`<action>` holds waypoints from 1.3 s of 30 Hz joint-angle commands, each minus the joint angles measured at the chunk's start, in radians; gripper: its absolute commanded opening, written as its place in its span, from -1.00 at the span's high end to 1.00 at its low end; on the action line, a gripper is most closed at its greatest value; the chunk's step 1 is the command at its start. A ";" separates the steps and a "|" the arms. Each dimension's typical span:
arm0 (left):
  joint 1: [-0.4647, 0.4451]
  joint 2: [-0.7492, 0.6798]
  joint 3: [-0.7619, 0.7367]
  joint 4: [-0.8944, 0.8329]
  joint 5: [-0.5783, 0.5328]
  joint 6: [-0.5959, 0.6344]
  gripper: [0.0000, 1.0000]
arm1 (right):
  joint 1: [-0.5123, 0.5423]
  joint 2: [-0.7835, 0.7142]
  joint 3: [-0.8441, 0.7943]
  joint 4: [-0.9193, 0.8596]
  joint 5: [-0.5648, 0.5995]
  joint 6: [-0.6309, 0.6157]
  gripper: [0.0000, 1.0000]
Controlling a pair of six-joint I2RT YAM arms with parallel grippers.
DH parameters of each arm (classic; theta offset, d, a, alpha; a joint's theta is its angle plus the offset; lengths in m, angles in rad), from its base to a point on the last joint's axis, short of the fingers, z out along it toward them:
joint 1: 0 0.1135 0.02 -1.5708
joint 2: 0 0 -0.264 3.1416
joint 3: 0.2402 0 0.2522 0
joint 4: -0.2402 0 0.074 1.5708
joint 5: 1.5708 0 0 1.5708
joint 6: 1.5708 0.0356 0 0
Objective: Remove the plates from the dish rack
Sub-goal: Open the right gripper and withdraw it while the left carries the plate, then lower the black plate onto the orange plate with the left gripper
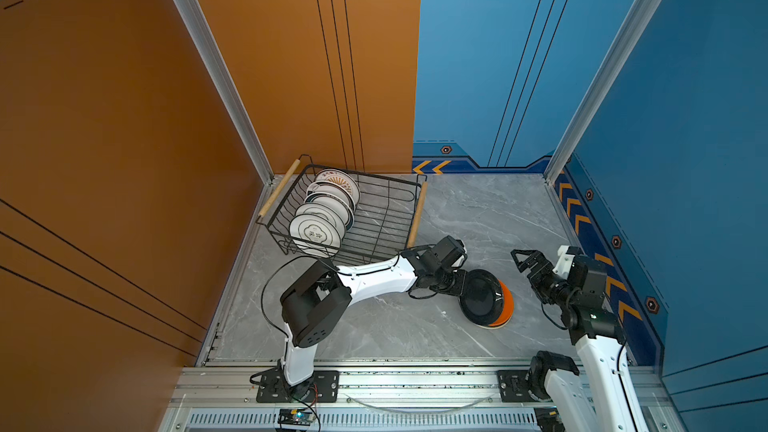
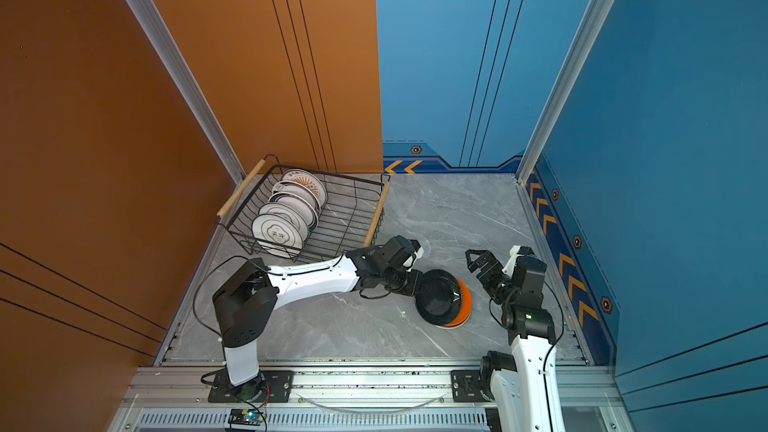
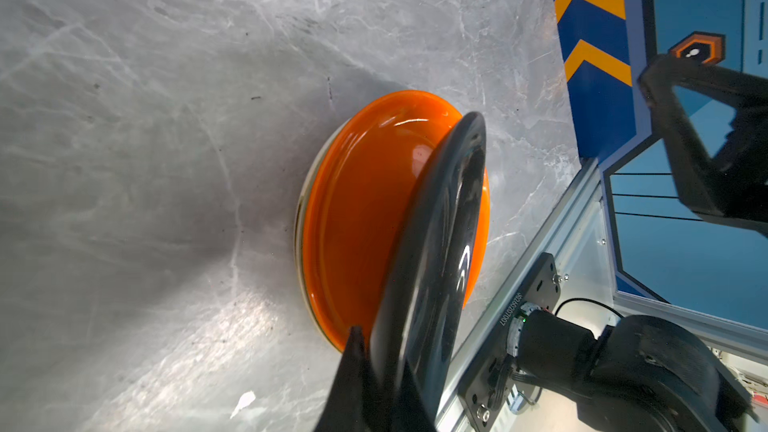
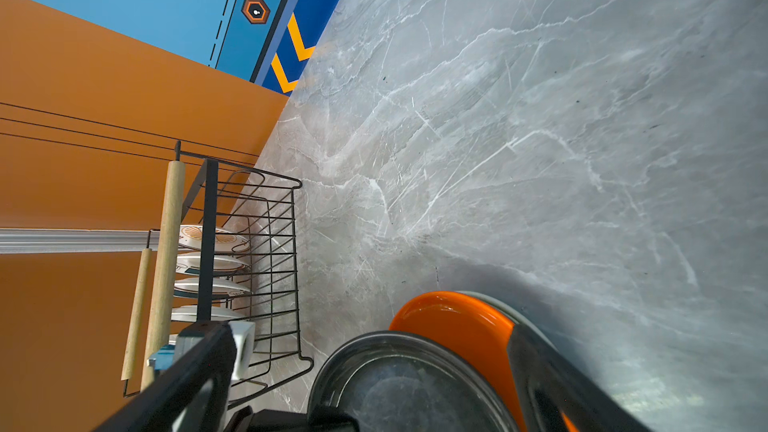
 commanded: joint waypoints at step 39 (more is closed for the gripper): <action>0.021 0.166 0.191 -0.187 -0.027 0.053 -0.03 | -0.039 -0.015 0.004 0.005 -0.081 -0.060 -1.00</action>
